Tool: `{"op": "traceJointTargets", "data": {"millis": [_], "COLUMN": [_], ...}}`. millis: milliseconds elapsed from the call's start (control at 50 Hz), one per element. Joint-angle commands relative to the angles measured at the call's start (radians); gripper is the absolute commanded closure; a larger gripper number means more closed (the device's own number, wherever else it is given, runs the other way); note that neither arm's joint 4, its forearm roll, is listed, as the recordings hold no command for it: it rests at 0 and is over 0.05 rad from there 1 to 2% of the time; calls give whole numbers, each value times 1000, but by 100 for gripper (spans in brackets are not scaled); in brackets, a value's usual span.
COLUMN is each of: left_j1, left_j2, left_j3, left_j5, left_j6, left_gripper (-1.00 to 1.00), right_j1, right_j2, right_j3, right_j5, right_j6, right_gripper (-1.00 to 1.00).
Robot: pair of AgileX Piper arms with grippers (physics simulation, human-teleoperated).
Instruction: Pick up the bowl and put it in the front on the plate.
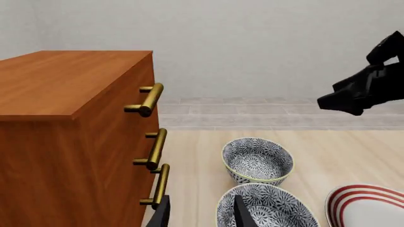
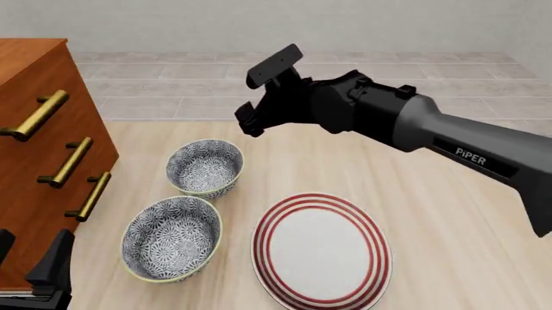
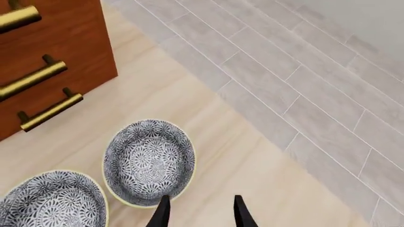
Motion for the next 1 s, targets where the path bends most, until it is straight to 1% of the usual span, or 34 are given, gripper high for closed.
{"op": "traceJointTargets", "data": {"millis": [20,100,120,220,280,440,560,680,820,1000], "left_j1": [0,0,0,0,0,0,0,0,0,0], "left_j2": [0,0,0,0,0,0,0,0,0,0], "left_j3": [0,0,0,0,0,0,0,0,0,0], "left_j5": [0,0,0,0,0,0,0,0,0,0], "left_j6": [0,0,0,0,0,0,0,0,0,0], "left_gripper": [-100,-100,-100,-100,-100,-100,-100,-100,-100,-100], "right_j1": [12,11,13,5,-3,11,10,15,8,12], "right_j2": [97,126,141,182,212,258,290,320,373,414], "right_j3": [-108,-140,-156,-184,-207,-250,-271,-297,-356,-395], "right_j5": [53,72,84,101,115,141,144,153,169,176], "right_j6": [25,28,50,56,37,53,51,60,62,65], "right_gripper": [-100,-100,-100,-100,-100,-100,-100,-100,-100,-100]}}
